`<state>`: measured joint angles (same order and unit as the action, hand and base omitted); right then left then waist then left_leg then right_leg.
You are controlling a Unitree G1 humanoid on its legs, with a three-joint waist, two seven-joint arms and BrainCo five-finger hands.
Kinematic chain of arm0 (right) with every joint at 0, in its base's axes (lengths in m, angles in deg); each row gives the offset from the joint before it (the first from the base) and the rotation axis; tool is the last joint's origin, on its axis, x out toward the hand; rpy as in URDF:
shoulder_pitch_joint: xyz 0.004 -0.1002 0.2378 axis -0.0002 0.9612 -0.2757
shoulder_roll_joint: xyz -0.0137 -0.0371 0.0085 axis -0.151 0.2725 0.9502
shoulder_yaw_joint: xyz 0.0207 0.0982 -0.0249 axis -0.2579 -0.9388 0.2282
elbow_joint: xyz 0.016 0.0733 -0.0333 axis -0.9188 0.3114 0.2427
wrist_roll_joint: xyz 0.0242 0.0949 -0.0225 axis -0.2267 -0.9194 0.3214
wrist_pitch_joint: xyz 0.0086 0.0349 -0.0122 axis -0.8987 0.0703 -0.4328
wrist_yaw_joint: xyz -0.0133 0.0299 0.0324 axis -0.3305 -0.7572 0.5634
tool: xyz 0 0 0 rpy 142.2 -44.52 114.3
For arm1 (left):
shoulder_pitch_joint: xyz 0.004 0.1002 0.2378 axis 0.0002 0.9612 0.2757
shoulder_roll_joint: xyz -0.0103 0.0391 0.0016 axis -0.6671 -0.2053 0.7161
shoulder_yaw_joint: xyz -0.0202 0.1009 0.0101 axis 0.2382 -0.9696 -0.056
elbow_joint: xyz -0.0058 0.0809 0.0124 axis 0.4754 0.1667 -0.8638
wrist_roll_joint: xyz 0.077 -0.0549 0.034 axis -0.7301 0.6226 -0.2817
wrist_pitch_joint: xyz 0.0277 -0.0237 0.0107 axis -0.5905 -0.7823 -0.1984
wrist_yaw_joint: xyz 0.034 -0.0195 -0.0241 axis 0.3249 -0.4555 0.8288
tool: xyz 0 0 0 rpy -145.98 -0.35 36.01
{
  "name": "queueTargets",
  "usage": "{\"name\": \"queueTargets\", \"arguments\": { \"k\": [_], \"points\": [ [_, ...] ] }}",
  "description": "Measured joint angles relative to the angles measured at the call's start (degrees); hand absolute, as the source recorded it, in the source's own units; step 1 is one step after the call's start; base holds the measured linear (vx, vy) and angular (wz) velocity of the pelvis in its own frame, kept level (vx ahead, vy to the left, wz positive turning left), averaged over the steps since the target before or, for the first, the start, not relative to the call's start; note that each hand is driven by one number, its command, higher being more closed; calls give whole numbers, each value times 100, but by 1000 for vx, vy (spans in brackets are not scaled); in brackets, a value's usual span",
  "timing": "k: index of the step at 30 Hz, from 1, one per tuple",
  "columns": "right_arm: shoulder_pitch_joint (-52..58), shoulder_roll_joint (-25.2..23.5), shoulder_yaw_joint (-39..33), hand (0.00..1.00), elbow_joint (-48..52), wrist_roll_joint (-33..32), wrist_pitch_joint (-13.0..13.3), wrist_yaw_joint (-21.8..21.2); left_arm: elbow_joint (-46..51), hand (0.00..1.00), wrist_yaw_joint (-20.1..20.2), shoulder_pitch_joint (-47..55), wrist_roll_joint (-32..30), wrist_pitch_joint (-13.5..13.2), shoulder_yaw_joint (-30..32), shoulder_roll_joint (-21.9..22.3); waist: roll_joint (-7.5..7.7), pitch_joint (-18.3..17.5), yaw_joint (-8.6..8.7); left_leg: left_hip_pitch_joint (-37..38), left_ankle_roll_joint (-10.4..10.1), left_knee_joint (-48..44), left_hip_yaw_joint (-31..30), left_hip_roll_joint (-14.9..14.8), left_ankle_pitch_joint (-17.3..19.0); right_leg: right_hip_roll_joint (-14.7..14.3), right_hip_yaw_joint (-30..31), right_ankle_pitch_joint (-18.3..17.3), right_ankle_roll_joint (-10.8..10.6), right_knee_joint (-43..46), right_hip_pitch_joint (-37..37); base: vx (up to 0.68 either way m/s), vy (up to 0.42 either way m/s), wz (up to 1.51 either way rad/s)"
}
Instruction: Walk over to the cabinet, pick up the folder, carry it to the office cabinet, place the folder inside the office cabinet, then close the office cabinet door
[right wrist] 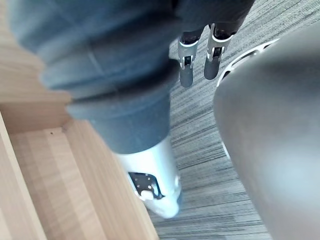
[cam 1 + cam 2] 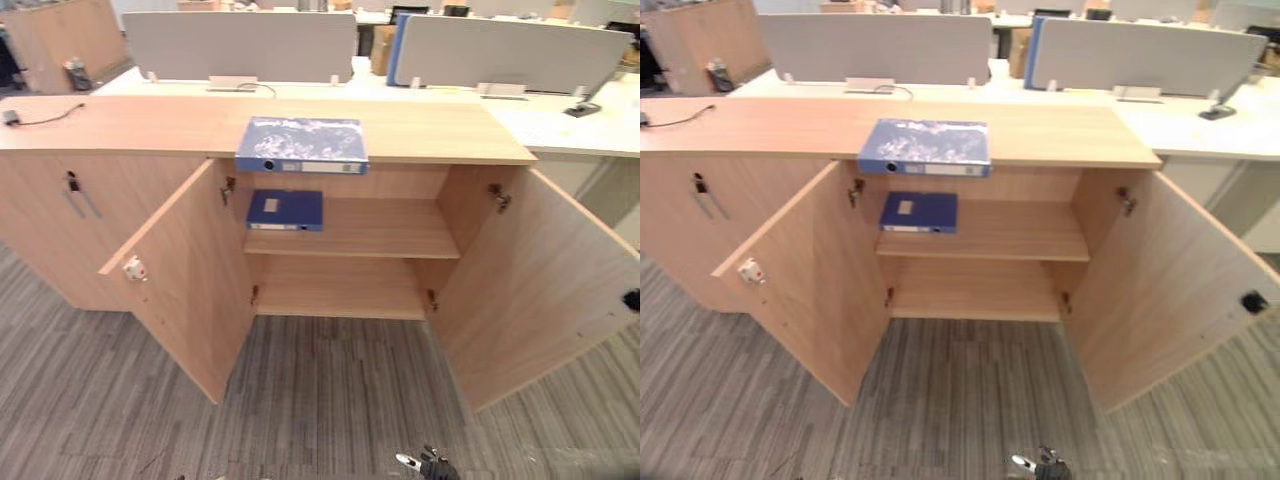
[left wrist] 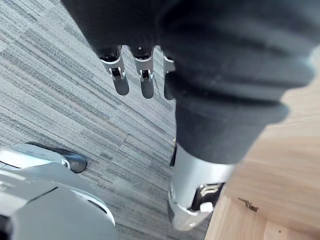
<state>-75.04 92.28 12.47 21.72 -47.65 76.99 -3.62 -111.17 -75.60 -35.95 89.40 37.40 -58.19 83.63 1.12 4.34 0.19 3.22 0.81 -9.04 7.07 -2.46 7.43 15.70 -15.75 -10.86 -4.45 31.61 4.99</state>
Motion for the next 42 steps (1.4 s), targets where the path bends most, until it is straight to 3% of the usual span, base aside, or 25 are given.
{"name": "queueTargets", "arguments": {
  "k": [2,4,5,7,10,13,14,16,18,20,21,22,23,24,25,26,28,31,36,39,42],
  "points": [
    [66,4,4,0,62,1,15,10,16,0,14,-142,-30,1,-28,-20,25,21,78,6,-104,-22,-100,-226,60,-447,-286,-25,44,-542,152,-44,-177,5],
    [252,0,7,0,129,2,13,12,123,0,23,-237,-61,-8,-22,-55,181,58,80,5,-232,-167,-182,-89,135,-369,-351,231,263,-1034,73,24,-250,50],
    [373,79,-46,0,152,-3,-10,31,166,0,20,-280,-113,-9,-5,78,94,34,132,40,-311,-227,-376,-100,178,-368,-514,38,192,-895,38,87,-225,60],
    [485,113,-63,0,208,5,-11,49,289,0,18,-236,-116,-15,114,270,-58,-1,138,75,-458,-270,-497,-305,257,-513,-688,-174,266,-850,-52,177,-209,38],
    [490,66,-158,0,194,6,-46,67,424,0,16,-227,-72,-8,347,449,-73,-28,150,-201,-680,-866,-793,-728,541,-952,-1003,-391,381,-1039,-298,212,-220,35],
    [456,23,-152,0,207,-24,-62,150,617,0,-11,-245,110,-5,597,532,-31,-38,74,-998,-679,-2898,-830,-1153,771,-1366,-1142,-572,426,-1238,-666,283,-153,13],
    [463,27,-150,0,205,-59,-63,174,669,0,-31,-241,191,-5,624,541,-77,-59,35,-1239,-654,-3603,-775,-1291,611,-1448,-1159,-605,525,-1261,-842,259,-45,-7],
    [438,31,3,0,216,-200,-62,195,705,0,-95,-251,259,-7,605,532,-9,-52,16,-1535,-611,-4418,-599,-1429,247,-1506,-1102,-616,542,-1514,-1172,385,-25,-15],
    [230,55,102,0,202,-221,-67,234,705,0,-128,-282,259,-16,548,495,3,-15,-18,-1799,-554,-4795,-335,-1365,649,-1445,-950,-612,547,-1714,-1410,412,38,-32],
    [-154,4,114,0,57,-219,-65,255,710,0,-139,-364,228,-29,465,421,113,77,-98,-2077,-186,-4327,8,-829,1083,-1113,-640,-610,544,-1710,-1600,374,156,-35],
    [-226,-8,115,0,23,-219,-66,258,707,0,-139,-392,220,-30,424,398,136,102,-126,-2147,-148,-4080,70,-666,1112,-1010,-603,-611,540,-1678,-1657,482,281,-21],
    [-268,-5,119,0,-3,-217,-58,259,706,0,-138,-399,195,-40,345,380,102,112,-176,-2210,-133,-3230,146,-430,953,-892,-611,-620,506,-1553,-1766,586,368,-10],
    [-259,-1,126,0,35,-216,-31,247,702,0,-135,-339,205,-62,329,397,-56,123,-227,-2156,92,-2225,71,-393,-113,-942,-606,-667,298,-1392,-1864,429,263,-8],
    [-263,-11,127,0,31,-214,-28,246,699,0,-133,-340,206,-65,327,399,-60,132,-232,-2147,107,-2266,71,-386,-61,-946,-602,-696,264,-1378,-1873,406,205,4],
    [-236,-250,240,0,5,-222,-18,224,644,0,-131,-354,331,-83,420,249,193,126,-267,-2070,192,-2368,146,-196,70,-739,-566,-827,128,-1365,-1941,334,129,16],
    [-249,-351,238,0,0,-228,-15,204,589,0,-126,-392,429,-93,441,195,273,134,-283,-2066,217,-2274,131,-122,96,-754,-564,-795,171,-1587,-1901,314,121,17],
    [-253,-370,204,0,-25,-272,-17,173,349,0,-105,-401,678,-86,607,228,267,162,-295,-1801,226,-1987,180,-1,91,-766,-551,-680,270,-1944,-1888,118,68,-4],
    [-42,-374,89,0,-32,-382,-13,128,103,0,-78,-149,824,-77,707,248,244,26,-289,-1210,224,-1431,306,209,37,-636,-327,-405,123,-2091,-1986,40,-8,-16],
    [25,-310,-168,0,-174,-441,-13,119,22,0,-30,-121,817,-72,795,266,229,-69,-230,-783,116,257,323,428,-900,-594,-291,-54,-81,-2415,-1717,-20,-94,-9],
    [165,-246,-167,0,-138,-435,-14,119,32,0,-29,-95,752,-76,758,276,211,-117,-211,-350,40,1066,297,467,-1277,-628,-293,-8,-68,-2402,-1759,-34,-53,-2],
    [219,-207,-172,0,-80,-428,-14,118,42,0,-27,-86,734,-86,609,273,181,-161,-184,-215,41,1432,232,531,-1403,-606,-294,-8,-68,-2360,-1726,-25,31,0]
  ]
}}
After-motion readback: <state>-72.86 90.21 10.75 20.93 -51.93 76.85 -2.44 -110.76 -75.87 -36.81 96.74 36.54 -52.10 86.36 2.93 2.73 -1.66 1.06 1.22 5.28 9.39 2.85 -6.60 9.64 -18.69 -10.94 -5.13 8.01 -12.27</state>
